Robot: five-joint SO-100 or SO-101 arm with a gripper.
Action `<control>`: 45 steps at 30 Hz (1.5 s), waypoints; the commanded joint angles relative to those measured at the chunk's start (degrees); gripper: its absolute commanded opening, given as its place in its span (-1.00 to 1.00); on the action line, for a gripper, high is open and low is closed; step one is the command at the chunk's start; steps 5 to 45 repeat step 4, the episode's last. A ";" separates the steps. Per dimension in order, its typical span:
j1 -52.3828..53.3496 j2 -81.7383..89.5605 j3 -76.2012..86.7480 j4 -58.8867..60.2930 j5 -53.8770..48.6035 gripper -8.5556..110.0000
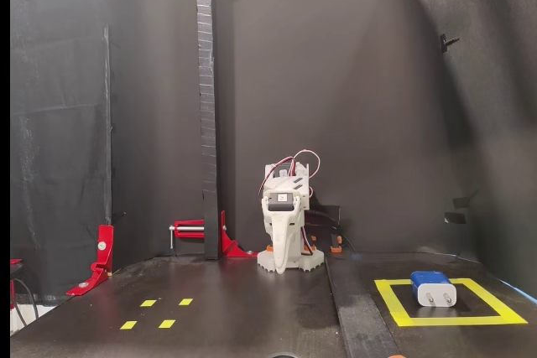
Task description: Grasp the block and place it in the designated area.
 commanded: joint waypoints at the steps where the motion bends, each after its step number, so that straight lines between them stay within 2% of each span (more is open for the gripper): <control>1: -0.44 0.44 0.26 0.00 -0.53 -0.85; 45: -0.44 0.44 0.26 0.00 -0.53 -0.85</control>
